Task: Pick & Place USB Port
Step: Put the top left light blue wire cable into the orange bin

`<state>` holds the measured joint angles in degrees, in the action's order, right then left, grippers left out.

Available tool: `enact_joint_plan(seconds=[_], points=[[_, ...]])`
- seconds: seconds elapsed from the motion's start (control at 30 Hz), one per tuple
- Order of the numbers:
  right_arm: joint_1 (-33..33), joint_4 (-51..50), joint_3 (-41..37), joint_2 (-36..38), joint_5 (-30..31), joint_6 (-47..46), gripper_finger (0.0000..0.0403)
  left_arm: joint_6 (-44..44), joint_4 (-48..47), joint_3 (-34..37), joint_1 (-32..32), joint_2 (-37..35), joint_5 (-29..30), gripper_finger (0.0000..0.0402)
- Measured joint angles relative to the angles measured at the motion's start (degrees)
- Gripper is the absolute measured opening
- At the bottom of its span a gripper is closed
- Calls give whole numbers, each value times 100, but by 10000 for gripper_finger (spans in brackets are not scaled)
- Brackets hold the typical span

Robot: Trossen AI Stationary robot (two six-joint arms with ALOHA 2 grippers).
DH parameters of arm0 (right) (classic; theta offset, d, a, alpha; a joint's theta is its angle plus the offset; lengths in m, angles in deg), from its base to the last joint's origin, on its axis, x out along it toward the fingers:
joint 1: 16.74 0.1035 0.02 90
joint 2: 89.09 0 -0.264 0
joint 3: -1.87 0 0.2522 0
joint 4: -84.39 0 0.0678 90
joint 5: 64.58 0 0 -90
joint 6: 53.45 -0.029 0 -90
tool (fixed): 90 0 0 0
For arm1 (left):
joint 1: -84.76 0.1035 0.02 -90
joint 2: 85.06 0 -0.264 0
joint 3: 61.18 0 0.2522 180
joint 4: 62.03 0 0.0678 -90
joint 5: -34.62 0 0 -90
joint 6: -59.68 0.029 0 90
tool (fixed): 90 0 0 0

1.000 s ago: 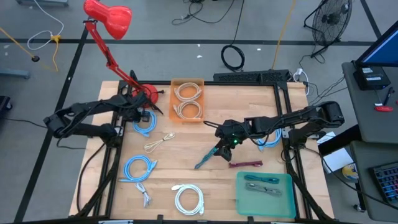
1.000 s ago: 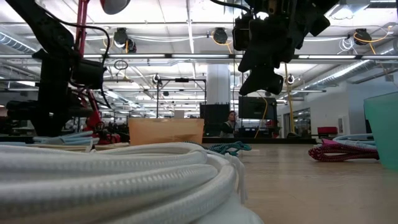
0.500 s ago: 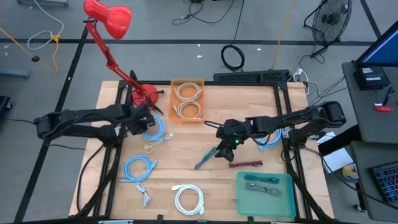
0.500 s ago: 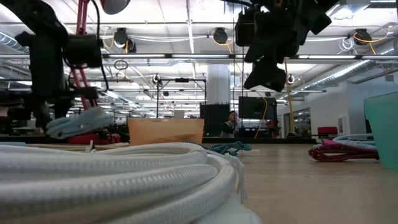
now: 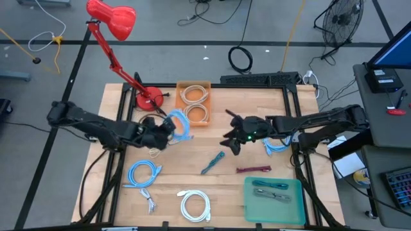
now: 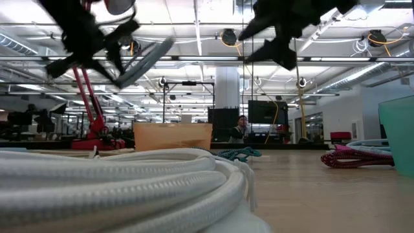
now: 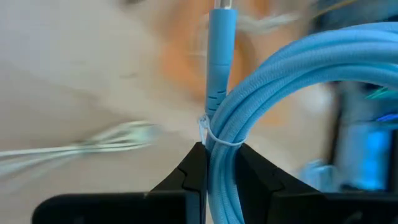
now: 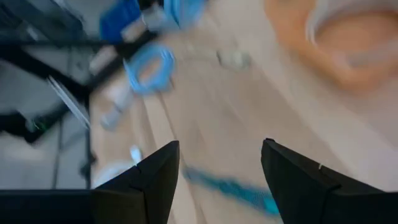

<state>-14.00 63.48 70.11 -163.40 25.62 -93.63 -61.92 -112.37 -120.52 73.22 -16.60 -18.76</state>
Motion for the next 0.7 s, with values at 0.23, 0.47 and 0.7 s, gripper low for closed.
enact_joint_plan(seconds=[0.23, 0.47, 0.7], points=[[56, 1598, 7, 276, 317, 284, 219, -183, 115, -1804, -88, 1518, 2003, 53], [229, 2327, 0, 600, 835, 893, 219, 260, 1050, -2819, 251, 2058, 2969, 53], [524, 2785, 5, 936, 2274, 2384, 219, 2457, 3496, -2859, 582, 2054, 2505, 53]])
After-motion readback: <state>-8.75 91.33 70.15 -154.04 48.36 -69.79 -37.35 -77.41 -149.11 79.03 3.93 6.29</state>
